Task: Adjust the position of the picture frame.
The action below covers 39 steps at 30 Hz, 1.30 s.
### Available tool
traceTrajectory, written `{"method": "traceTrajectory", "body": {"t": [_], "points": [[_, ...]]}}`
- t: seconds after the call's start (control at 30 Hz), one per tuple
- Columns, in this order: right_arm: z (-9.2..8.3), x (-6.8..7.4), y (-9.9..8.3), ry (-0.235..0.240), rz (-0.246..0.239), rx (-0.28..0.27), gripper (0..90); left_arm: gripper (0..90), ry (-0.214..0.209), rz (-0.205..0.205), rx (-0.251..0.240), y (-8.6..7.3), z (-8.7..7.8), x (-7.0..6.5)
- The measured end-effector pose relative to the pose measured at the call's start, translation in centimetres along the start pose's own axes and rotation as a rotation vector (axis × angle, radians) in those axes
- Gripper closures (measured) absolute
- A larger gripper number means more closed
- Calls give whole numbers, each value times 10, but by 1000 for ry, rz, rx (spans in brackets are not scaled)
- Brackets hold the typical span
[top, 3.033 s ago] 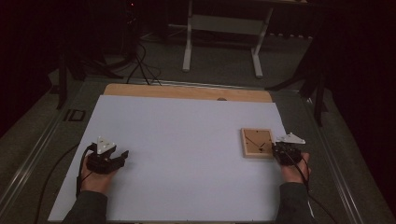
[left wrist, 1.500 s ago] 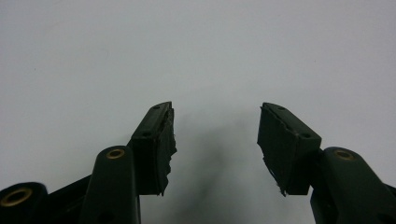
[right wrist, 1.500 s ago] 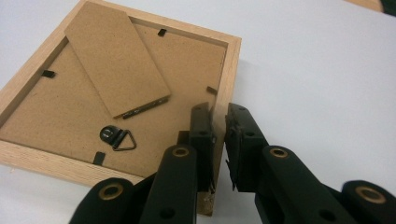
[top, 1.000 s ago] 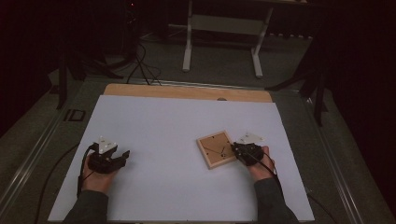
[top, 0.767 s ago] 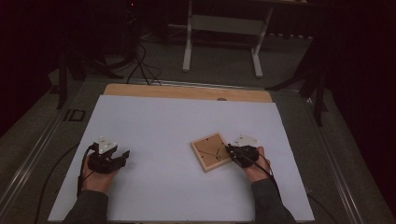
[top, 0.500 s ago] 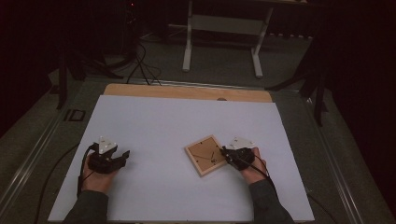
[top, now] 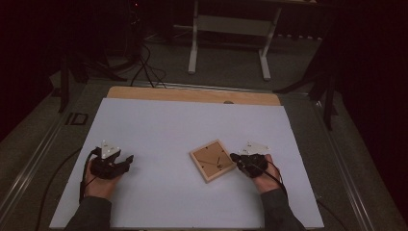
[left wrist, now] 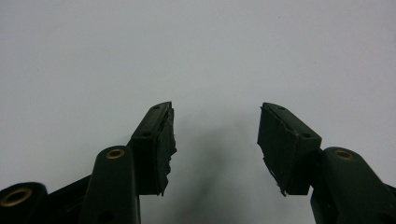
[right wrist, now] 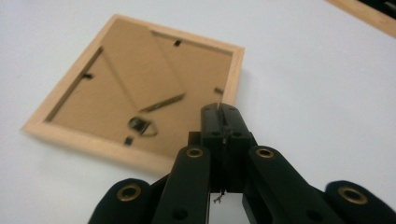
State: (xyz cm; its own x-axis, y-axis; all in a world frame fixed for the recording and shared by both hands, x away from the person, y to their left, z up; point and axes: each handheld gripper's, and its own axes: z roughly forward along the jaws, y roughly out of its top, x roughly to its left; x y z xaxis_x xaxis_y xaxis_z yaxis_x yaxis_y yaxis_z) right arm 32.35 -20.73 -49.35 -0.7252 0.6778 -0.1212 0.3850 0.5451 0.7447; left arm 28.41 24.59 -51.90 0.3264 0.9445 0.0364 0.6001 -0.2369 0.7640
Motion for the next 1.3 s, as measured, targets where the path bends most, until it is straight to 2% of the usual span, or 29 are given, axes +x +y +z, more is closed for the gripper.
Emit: {"method": "traceTrajectory", "body": {"t": [0.3, 0.67, 0.9, 1.07, 1.3], "points": [[-12, 16, -11, 44, -24, 46, 899, 455, 2, -3, -3, 0, -1, 1], [-5, 25, -18, 85, -71, 133, 899, 455, 0, -6, -6, 0, -1, 1], [1, 24, -18, 70, -68, 161, 899, 454, 0, -3, -3, 0, -1, 0], [5, 18, -15, 33, -56, 164, 900, 454, 0, -1, 0, 0, 0, 0], [17, 9, -9, 1, 9, 155, 899, 455, 1, -4, -3, 0, 0, 0]]}}
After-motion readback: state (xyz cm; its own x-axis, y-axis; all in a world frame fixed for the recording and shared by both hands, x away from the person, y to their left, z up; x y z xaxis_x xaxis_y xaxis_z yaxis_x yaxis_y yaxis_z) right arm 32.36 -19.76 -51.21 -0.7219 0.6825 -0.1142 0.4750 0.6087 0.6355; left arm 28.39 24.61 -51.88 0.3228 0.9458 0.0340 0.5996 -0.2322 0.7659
